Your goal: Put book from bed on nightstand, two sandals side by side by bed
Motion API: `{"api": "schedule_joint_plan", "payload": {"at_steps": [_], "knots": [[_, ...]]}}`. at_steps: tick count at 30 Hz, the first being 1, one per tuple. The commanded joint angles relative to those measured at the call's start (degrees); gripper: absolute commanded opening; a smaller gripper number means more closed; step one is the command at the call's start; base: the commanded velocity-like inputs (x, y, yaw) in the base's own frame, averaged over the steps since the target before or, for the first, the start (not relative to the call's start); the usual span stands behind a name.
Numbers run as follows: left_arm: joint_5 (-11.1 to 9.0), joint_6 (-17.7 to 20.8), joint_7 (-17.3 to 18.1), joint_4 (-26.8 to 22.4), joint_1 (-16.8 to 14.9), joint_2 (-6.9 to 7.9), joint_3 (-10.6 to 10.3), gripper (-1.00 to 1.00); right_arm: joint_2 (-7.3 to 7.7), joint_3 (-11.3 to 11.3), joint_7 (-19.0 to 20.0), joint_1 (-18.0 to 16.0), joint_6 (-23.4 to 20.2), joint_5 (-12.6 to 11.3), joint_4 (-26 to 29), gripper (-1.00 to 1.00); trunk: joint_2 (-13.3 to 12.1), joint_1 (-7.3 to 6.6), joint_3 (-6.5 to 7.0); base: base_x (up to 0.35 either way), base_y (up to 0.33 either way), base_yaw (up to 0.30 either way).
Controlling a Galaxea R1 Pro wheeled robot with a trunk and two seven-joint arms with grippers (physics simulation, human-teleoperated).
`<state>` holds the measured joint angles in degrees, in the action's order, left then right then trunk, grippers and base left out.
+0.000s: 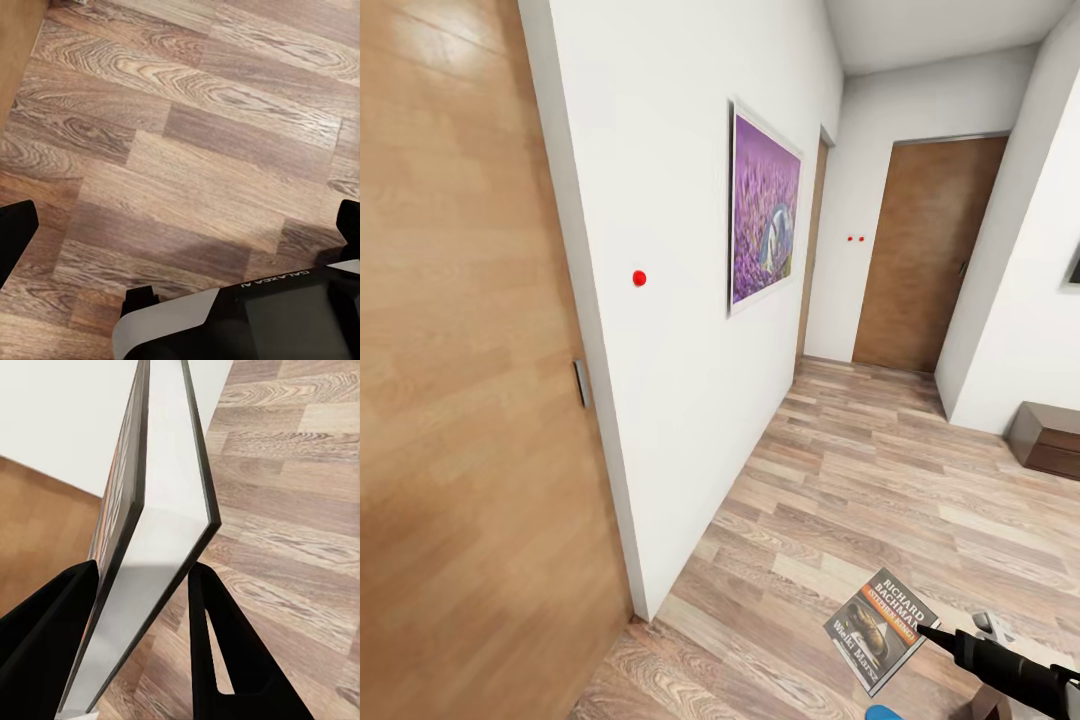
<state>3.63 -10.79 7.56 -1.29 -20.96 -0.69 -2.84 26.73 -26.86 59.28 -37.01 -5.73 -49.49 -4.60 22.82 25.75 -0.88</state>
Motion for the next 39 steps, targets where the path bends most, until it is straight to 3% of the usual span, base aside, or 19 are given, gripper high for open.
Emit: {"api": "schedule_joint_plan", "payload": {"at_steps": [1,7,28,39], "knots": [[0.39,-0.28,-0.09,0.06,-0.05,0.0,-0.24,1.0,-0.02,-0.29,0.31,-0.08,-0.59,-0.62,-0.15,-1.0,0.1,0.03,-0.09,0.001,0.0,0.0],[0.41,-0.28,-0.09,0.06,-0.05,-0.01,-0.24,1.0,-0.02,-0.29,0.31,-0.08,-0.59,-0.61,-0.15,-1.0,0.1,0.03,-0.09,0.113,0.0,0.0],[0.41,-0.28,-0.09,0.06,-0.05,-0.01,-0.24,1.0,-0.02,-0.29,0.25,-0.08,-0.59,-0.61,-0.15,-1.0,0.1,0.03,-0.09,0.314,0.058,0.0],[0.41,-0.28,-0.09,0.06,-0.05,-0.01,-0.24,1.0,-0.02,-0.29,0.35,-0.08,-0.59,-0.64,-0.15,-1.0,0.1,0.03,0.14,0.04,0.017,-0.149]]}}
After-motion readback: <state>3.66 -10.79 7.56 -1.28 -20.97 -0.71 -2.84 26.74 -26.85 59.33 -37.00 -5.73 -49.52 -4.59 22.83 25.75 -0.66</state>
